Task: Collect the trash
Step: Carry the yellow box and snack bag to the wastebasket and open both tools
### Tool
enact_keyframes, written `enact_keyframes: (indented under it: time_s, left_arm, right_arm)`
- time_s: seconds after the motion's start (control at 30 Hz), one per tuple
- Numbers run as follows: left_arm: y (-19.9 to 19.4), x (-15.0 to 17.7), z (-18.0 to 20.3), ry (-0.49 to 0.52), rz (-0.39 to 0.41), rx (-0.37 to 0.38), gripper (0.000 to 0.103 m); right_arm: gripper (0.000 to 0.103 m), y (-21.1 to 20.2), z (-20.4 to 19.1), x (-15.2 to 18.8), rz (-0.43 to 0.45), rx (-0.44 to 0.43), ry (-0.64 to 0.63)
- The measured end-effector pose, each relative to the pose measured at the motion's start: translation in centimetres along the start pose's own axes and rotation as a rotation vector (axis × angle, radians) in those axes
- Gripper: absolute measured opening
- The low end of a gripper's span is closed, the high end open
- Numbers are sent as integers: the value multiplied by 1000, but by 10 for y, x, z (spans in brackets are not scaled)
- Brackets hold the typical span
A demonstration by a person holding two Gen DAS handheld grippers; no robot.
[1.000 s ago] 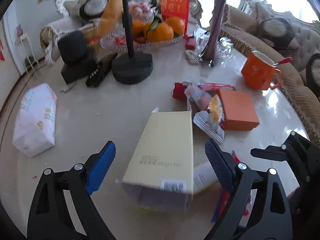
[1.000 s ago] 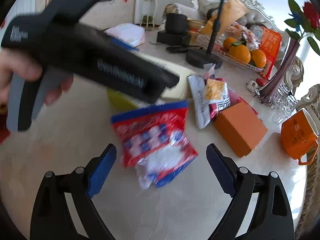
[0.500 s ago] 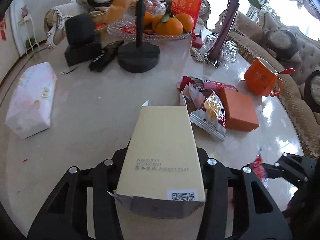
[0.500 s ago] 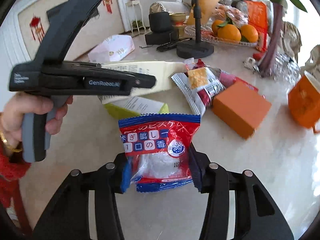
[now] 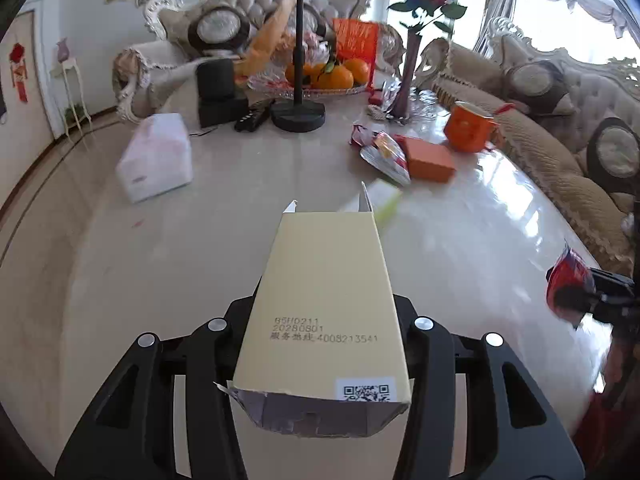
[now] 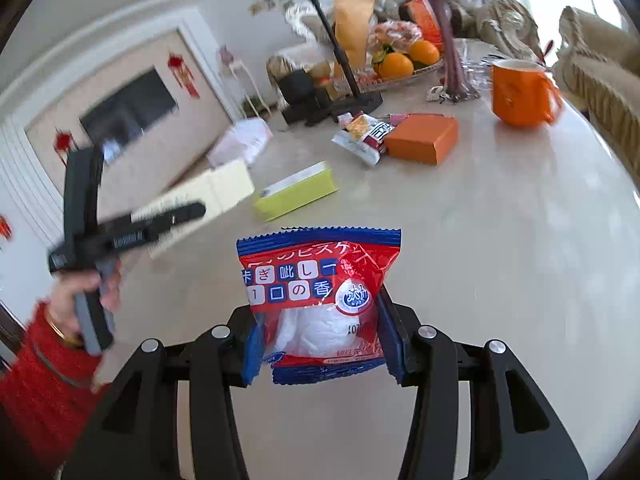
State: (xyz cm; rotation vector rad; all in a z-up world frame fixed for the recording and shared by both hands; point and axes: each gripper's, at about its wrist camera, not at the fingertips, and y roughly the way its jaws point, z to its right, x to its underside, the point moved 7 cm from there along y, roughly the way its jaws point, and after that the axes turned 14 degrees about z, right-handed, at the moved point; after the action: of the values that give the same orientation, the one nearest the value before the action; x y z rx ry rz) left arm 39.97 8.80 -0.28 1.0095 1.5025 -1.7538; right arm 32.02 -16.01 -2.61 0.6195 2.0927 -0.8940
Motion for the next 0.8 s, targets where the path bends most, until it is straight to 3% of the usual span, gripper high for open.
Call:
enact_keyframes:
  time_s: [0.27, 0.4, 0.5, 0.63, 0.73, 0.8]
  left_arm:
    - [-155, 74, 20, -83, 125, 43, 47]
    - [-225, 126, 49, -35, 150, 48, 47]
    - [-247, 183, 80, -2, 59, 100, 47]
    - [-221, 261, 119, 17, -151, 176, 47]
    - [-184, 301, 135, 26, -273, 198, 47]
    - [-156, 317, 141, 46, -329, 191, 47]
  right_arm:
    - [46, -117, -57, 68, 110, -135, 140]
    - [46, -164, -71, 130, 78, -140, 242]
    - [46, -171, -65, 189, -38, -43, 268]
    - [46, -158, -42, 262, -200, 81, 341]
    - [46, -145, -28, 287, -268, 122, 392]
    - [46, -133, -15, 293, -303, 195, 365]
